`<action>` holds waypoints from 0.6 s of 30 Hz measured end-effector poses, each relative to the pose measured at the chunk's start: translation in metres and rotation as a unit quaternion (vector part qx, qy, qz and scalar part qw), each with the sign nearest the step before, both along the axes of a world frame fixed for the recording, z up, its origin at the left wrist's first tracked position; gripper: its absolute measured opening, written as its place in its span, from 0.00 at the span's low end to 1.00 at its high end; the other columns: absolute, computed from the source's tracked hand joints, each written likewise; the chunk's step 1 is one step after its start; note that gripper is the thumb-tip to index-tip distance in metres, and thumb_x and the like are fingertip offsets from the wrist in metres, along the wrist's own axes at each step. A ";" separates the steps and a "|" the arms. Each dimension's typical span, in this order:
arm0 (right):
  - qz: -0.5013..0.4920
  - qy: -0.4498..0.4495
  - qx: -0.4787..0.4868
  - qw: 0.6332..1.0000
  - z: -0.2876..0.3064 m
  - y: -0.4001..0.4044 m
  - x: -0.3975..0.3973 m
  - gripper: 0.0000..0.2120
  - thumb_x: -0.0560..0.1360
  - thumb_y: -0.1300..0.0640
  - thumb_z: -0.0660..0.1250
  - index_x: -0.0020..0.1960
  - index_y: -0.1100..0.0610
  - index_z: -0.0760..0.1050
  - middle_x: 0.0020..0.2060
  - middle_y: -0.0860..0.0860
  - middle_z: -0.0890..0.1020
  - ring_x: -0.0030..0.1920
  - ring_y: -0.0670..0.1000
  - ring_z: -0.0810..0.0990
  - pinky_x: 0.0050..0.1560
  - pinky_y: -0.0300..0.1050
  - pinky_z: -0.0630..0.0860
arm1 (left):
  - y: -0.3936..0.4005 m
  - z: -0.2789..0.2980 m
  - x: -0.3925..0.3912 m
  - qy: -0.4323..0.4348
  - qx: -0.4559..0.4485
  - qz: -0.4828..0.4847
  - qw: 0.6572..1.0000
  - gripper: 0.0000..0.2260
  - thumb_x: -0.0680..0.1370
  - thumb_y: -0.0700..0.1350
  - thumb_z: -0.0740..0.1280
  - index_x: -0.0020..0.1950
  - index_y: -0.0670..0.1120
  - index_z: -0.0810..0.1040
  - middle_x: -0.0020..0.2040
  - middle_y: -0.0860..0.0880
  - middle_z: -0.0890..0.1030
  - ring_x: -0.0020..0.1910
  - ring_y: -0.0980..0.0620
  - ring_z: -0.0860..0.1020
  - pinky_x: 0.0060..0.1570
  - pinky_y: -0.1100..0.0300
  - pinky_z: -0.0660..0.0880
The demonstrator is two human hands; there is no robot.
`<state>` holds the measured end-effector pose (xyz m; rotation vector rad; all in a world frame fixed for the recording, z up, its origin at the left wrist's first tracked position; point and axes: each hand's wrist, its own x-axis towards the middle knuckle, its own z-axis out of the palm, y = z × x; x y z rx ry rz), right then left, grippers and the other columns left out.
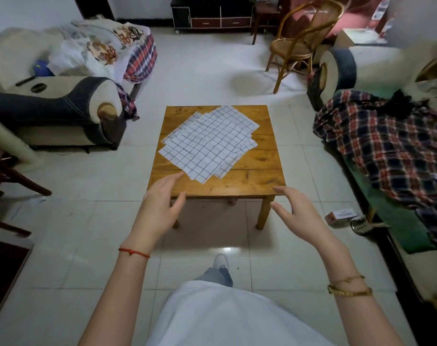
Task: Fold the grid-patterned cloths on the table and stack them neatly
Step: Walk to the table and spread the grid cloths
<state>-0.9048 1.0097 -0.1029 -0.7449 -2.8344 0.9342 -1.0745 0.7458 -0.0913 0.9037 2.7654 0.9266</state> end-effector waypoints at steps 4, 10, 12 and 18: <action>0.003 0.014 -0.005 1.000 0.004 0.031 -0.063 0.21 0.78 0.51 0.63 0.70 0.55 0.69 0.65 0.49 0.74 0.66 0.49 0.70 0.64 0.40 0.64 | 0.036 0.000 -0.063 0.000 -0.001 -0.012 1.000 0.21 0.80 0.49 0.63 0.73 0.50 0.67 0.69 0.52 0.72 0.69 0.52 0.69 0.68 0.54 0.67; 0.005 0.021 -0.014 1.000 -0.004 0.069 -0.129 0.20 0.78 0.53 0.64 0.69 0.54 0.69 0.64 0.50 0.75 0.66 0.50 0.71 0.64 0.40 0.64 | 0.078 -0.006 -0.131 -0.005 -0.005 -0.017 1.000 0.20 0.79 0.46 0.64 0.71 0.47 0.70 0.67 0.50 0.75 0.66 0.51 0.71 0.67 0.48 0.69; 0.009 0.017 -0.013 1.000 -0.010 0.080 -0.146 0.19 0.78 0.54 0.65 0.68 0.55 0.70 0.64 0.50 0.75 0.65 0.50 0.71 0.63 0.38 0.63 | 0.088 -0.009 -0.146 0.000 -0.007 -0.006 1.000 0.19 0.79 0.45 0.64 0.70 0.47 0.70 0.66 0.49 0.75 0.66 0.51 0.72 0.67 0.48 0.70; 0.045 0.001 -0.025 0.999 -0.034 0.116 -0.203 0.19 0.78 0.55 0.65 0.68 0.56 0.70 0.64 0.51 0.76 0.65 0.50 0.71 0.63 0.39 0.64 | 0.114 -0.028 -0.191 -0.002 -0.017 0.025 1.000 0.17 0.79 0.44 0.64 0.69 0.47 0.72 0.65 0.49 0.76 0.65 0.50 0.73 0.65 0.45 0.71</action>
